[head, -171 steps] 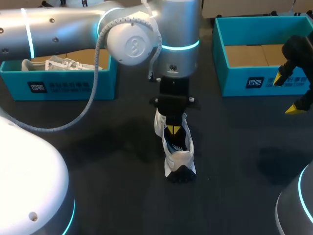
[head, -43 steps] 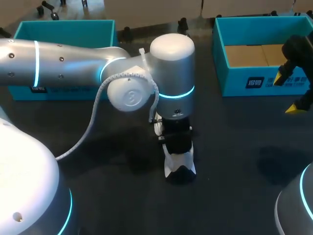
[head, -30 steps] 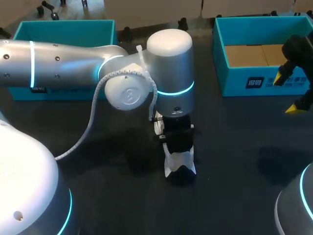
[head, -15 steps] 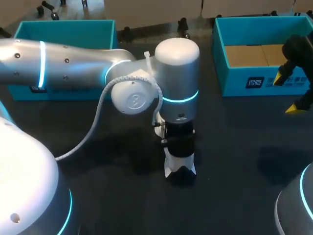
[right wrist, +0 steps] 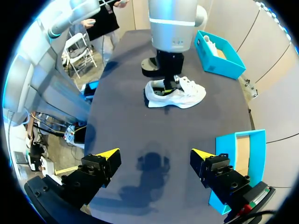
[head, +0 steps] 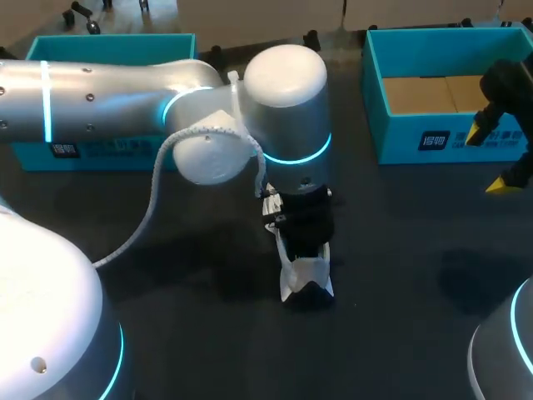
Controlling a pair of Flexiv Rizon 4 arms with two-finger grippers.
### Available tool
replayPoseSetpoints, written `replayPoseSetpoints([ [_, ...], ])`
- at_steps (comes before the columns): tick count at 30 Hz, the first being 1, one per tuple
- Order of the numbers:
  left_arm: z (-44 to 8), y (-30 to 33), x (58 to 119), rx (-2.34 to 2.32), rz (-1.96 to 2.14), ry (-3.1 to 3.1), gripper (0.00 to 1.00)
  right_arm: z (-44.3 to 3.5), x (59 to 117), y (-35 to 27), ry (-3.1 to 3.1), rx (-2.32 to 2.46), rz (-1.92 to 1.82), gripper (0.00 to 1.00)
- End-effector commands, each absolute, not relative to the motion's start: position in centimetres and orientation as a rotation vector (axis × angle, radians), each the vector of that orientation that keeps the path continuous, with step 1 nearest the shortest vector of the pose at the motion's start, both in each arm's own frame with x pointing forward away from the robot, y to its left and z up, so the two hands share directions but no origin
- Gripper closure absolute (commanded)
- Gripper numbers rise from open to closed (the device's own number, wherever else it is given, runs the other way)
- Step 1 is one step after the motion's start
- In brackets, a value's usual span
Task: Take the shoe out of the shoebox, open the shoe tongue, remove and reinsert the insole, then place the shoe into the shoebox
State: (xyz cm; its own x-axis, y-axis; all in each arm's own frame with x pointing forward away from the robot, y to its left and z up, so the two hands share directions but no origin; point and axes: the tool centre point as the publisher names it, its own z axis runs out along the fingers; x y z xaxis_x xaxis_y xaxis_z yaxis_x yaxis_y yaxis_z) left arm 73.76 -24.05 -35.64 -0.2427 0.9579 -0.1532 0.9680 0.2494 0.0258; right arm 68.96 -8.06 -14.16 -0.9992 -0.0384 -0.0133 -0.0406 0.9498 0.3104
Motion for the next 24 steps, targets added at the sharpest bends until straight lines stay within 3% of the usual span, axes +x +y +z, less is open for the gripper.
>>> replayPoseSetpoints([
  [1, -34.9, -23.1, 74.2, 1.779, -0.105, 2.383, 1.00, -14.2, 69.1, -8.0, 3.098, -0.063, 0.490, 0.00],
  [22, -33.9, -23.0, 75.7, 1.776, 0.147, 2.282, 1.00, -14.2, 69.1, -8.0, 3.098, -0.063, 0.490, 0.00],
  [23, -33.9, -22.9, 75.7, 1.774, 0.148, 2.286, 0.87, -14.2, 69.1, -8.0, 3.098, -0.063, 0.490, 0.00],
  [24, -33.9, -22.9, 75.8, 1.772, 0.149, 2.294, 0.53, -14.2, 69.1, -8.0, 3.098, -0.063, 0.490, 0.00],
])
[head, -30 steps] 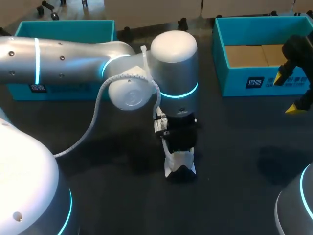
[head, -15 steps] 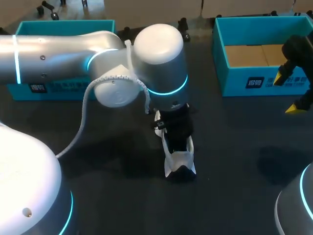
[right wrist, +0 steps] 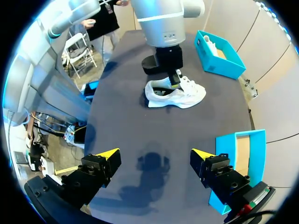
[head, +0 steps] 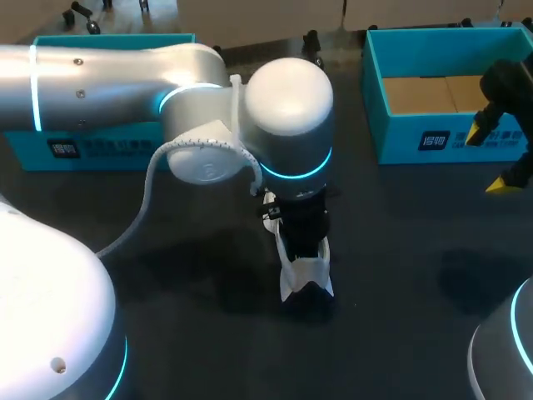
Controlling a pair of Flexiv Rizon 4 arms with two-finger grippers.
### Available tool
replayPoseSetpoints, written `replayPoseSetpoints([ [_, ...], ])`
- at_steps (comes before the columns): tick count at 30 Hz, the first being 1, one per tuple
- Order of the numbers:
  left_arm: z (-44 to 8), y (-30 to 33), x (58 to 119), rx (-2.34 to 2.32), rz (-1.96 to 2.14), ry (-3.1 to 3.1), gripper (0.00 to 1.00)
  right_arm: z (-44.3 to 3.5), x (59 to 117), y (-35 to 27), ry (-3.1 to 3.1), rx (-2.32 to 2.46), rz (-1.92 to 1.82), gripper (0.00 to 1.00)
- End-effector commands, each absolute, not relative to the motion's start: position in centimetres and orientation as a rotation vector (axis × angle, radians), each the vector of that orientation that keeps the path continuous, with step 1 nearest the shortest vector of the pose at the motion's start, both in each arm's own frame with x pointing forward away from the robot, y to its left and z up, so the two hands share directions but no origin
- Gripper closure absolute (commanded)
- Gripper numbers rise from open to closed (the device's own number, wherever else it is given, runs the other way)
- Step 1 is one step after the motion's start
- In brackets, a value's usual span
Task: Take the shoe out of the shoebox, open the shoe tongue, remove and reinsert the insole, then place the shoe into the shoebox
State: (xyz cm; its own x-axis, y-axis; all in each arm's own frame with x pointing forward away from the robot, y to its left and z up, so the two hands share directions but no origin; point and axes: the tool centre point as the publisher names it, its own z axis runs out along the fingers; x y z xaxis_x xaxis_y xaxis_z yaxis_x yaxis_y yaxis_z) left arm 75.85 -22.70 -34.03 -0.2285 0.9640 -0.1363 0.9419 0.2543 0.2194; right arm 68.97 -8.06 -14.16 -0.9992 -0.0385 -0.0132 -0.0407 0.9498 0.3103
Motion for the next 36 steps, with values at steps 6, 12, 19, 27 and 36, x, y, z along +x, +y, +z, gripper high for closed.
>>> replayPoseSetpoints([
  [6, -34.1, -22.8, 75.8, 1.765, 0.146, 2.322, 0.00, -14.2, 69.1, -8.0, 3.098, -0.063, 0.490, 0.00],
  [12, -34.5, -22.7, 75.6, 1.785, 0.151, 2.334, 0.00, -14.2, 69.1, -8.0, 3.098, -0.063, 0.490, 0.00],
  [19, -34.1, -22.8, 75.3, 1.823, 0.145, 2.324, 0.00, -14.2, 69.1, -8.0, 3.098, -0.063, 0.490, 0.00],
  [27, -33.4, -22.9, 75.4, 1.848, 0.162, 2.330, 0.00, -14.2, 69.1, -8.0, 3.098, -0.063, 0.490, 0.00],
  [36, -32.1, -22.7, 75.6, 1.877, 0.176, 2.334, 0.00, -14.2, 69.1, -8.0, 3.098, -0.063, 0.490, 0.00],
])
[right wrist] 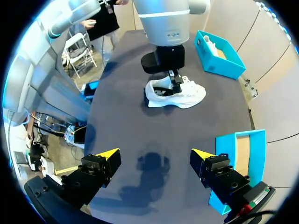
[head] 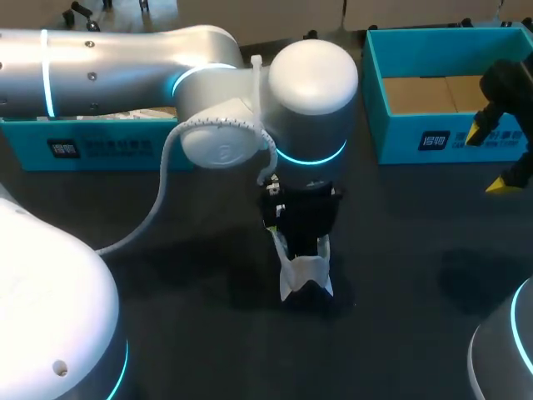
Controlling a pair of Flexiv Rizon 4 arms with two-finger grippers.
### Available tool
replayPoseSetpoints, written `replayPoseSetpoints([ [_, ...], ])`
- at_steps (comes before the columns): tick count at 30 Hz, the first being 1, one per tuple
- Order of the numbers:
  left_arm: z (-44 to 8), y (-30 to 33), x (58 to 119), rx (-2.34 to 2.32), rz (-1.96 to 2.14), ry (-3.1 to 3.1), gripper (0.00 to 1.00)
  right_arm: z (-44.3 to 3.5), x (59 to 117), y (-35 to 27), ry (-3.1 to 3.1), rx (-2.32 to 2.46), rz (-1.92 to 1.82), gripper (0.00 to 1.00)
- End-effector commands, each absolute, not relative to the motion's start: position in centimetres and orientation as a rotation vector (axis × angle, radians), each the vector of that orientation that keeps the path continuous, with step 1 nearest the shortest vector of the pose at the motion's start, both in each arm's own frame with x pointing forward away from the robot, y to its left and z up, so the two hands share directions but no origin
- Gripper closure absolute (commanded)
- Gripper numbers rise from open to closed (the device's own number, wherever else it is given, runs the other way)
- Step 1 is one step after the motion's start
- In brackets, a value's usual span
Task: Take the shoe out of the shoebox, open the shoe tongue, remove and reinsert the insole, then place the shoe into the shoebox
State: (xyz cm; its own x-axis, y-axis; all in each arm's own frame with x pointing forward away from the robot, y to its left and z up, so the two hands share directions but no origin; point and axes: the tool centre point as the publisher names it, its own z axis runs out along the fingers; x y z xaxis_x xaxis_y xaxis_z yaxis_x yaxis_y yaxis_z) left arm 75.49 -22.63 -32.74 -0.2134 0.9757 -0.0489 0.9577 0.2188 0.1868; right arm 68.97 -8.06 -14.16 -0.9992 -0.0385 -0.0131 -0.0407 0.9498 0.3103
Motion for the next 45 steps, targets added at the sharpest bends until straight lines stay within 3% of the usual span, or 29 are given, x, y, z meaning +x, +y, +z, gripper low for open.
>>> replayPoseSetpoints([
  [1, -32.0, -22.7, 75.7, 1.878, 0.175, 2.335, 0.00, -14.2, 69.1, -8.0, 3.098, -0.063, 0.490, 0.00],
  [25, -28.2, -22.1, 78.9, 1.907, 0.172, 2.337, 0.00, -14.2, 69.1, -8.0, 3.098, -0.063, 0.490, 0.00],
  [26, -28.2, -22.1, 79.1, 1.903, 0.178, 2.338, 0.14, -14.2, 69.1, -8.0, 3.098, -0.063, 0.490, 0.00],
  [28, -28.2, -22.1, 79.3, 1.926, 0.167, 2.337, 0.55, -14.2, 69.1, -8.0, 3.098, -0.063, 0.490, 0.00],
  [29, -28.2, -22.1, 79.3, 1.928, 0.176, 2.335, 0.58, -14.2, 69.1, -8.0, 3.098, -0.063, 0.490, 0.00],
  [31, -28.3, -22.2, 79.5, 1.935, 0.179, 2.329, 0.57, -14.2, 69.1, -8.0, 3.098, -0.063, 0.490, 0.00],
  [33, -28.6, -22.3, 79.6, 1.942, 0.177, 2.332, 0.64, -14.2, 69.1, -8.0, 3.098, -0.063, 0.490, 0.00],
  [45, -30.4, -22.1, 79.0, 2.000, 0.184, 2.338, 0.62, -14.2, 69.1, -8.0, 3.098, -0.063, 0.490, 0.00],
])
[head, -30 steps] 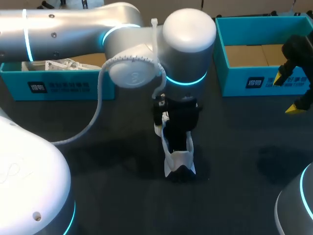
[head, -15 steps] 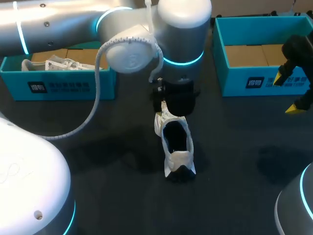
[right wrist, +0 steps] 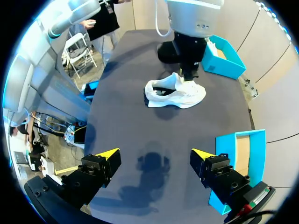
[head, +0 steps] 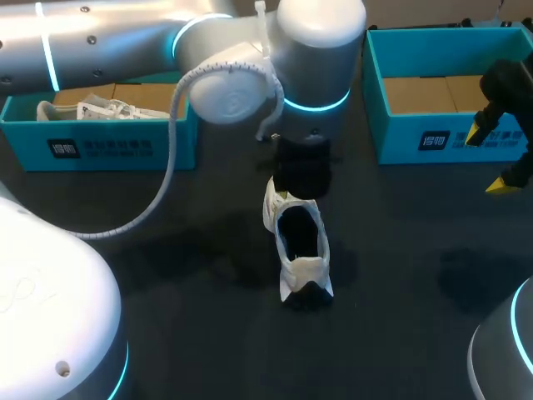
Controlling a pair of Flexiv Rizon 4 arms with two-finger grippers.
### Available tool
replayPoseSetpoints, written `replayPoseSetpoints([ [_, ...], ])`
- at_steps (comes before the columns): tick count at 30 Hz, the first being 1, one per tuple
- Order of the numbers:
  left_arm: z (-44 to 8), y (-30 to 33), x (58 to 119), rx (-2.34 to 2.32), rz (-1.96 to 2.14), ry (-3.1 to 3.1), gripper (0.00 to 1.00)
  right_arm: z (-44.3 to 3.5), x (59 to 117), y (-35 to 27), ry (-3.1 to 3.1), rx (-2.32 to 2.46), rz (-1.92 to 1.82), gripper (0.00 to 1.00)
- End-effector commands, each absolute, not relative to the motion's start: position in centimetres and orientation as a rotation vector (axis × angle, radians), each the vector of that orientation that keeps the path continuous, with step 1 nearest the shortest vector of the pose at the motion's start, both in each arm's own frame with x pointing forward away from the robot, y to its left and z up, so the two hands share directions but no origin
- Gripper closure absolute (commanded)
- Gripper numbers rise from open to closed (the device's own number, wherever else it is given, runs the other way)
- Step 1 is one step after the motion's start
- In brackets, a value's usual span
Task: Take the shoe out of the shoebox, open the shoe tongue, remove and reinsert the insole, then place the shoe into the shoebox
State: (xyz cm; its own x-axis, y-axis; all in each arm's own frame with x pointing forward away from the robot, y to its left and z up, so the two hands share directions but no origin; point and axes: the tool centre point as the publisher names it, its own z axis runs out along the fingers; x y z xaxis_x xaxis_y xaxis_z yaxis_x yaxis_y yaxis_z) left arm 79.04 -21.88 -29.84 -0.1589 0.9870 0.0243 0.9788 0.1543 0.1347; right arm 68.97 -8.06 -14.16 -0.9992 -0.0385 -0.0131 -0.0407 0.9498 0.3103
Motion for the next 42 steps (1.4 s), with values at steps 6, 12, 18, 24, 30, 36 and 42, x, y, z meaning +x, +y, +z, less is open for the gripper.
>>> replayPoseSetpoints([
  [6, -31.2, -21.9, 78.4, 2.024, 0.170, 2.344, 0.59, -14.2, 69.1, -8.0, 3.098, -0.063, 0.490, 0.00],
  [12, -31.8, -21.8, 77.7, 2.053, 0.163, 2.344, 0.58, -14.2, 69.1, -8.0, 3.098, -0.063, 0.490, 0.00],
  [18, -31.5, -21.9, 78.0, 2.040, 0.156, 2.336, 0.57, -14.2, 69.1, -8.0, 3.098, -0.063, 0.490, 0.00],
  [24, -31.8, -22.8, 78.0, 2.020, 0.142, 2.342, 0.58, -14.2, 69.1, -8.0, 3.098, -0.063, 0.490, 0.00],
  [30, -32.8, -22.7, 76.9, 2.049, 0.136, 2.348, 0.62, -14.2, 69.1, -8.0, 3.098, -0.063, 0.490, 0.00],
  [36, -33.7, -22.2, 76.0, 2.067, 0.139, 2.368, 0.78, -14.2, 69.1, -8.0, 3.098, -0.063, 0.490, 0.00],
  [42, -33.1, -22.0, 75.8, 2.048, 0.122, 2.365, 0.89, -14.2, 69.1, -8.0, 3.098, -0.063, 0.490, 0.00],
])
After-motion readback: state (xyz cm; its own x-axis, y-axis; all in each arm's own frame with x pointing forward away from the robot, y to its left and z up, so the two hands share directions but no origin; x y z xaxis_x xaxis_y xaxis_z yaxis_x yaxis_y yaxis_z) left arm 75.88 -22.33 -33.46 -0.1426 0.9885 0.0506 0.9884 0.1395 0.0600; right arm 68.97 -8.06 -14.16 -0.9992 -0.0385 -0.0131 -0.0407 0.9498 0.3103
